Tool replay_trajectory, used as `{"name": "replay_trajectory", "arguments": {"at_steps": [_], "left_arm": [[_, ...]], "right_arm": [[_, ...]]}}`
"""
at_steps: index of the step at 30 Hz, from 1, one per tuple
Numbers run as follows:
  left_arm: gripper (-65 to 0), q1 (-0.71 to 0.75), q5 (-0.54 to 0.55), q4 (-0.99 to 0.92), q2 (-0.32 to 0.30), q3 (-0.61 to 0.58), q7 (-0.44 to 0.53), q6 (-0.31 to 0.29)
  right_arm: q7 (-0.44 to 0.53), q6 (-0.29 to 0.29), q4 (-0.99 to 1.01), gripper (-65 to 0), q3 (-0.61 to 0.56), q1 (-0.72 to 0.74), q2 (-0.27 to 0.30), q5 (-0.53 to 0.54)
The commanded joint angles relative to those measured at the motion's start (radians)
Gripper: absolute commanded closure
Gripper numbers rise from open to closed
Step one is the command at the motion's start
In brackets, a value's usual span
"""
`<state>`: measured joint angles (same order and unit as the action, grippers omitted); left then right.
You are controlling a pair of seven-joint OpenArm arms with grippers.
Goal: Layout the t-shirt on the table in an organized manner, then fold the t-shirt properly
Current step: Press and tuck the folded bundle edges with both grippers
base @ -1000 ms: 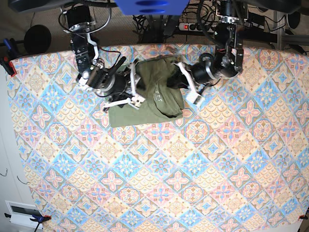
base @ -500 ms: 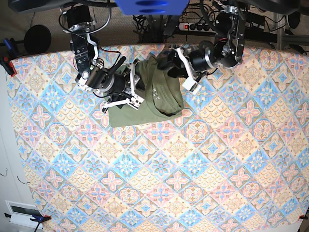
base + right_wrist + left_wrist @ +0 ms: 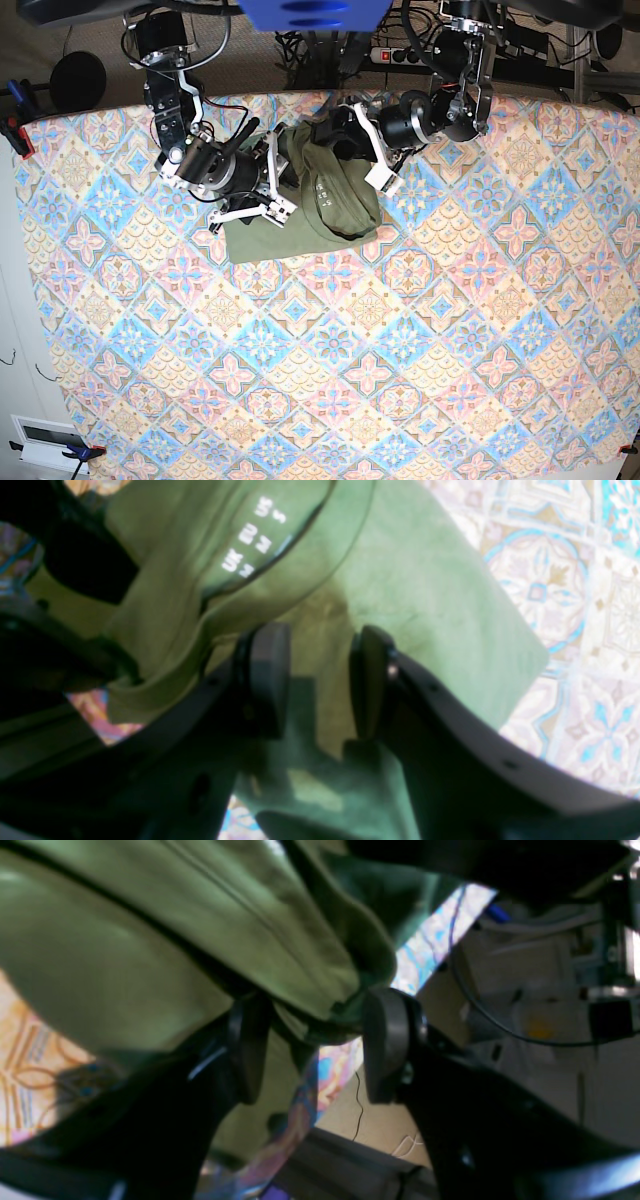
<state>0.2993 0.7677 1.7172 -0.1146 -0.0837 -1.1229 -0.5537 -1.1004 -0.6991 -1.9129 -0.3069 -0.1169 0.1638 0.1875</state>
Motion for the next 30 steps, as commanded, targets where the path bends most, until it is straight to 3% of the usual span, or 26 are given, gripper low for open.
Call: {"name": "replay_trajectory", "arguments": {"at_steps": [1, 12, 17, 18, 22, 30], "left_arm": [[-29.9, -0.004, 0.028, 0.013, -0.001, 0.000, 0.013, -0.007], [-27.8, -0.039, 0.034, -0.113, 0.003, -0.003, 0.017, -0.010], [-2.7, -0.055, 0.036, -0.133, -0.001, -0.038, 0.019, -0.012], [0.0, -0.055, 0.036, -0.131, -0.001, -0.038, 0.019, -0.012], [0.0, -0.053, 0.037, -0.121, -0.007, -0.034, 0.017, -0.015], [0.0, -0.021, 0.169, -0.004, -0.125, -0.032, 0.019, -0.015]], "right_arm": [[0.018, 0.001, -0.018, -22.4, 0.002, 0.012, 0.001, 0.013], [0.018, 0.001, -0.020, -22.4, 0.002, 0.013, 0.001, 0.013], [0.018, 0.001, -0.020, -22.4, 0.002, 0.013, 0.001, 0.013], [0.018, 0.001, -0.020, -22.4, 0.002, 0.013, 0.001, 0.013], [0.018, 0.001, -0.020, -22.4, 0.002, 0.013, 0.001, 0.013], [0.019, 0.001, -0.020, -22.4, 0.002, 0.013, 0.012, 0.013]]}}
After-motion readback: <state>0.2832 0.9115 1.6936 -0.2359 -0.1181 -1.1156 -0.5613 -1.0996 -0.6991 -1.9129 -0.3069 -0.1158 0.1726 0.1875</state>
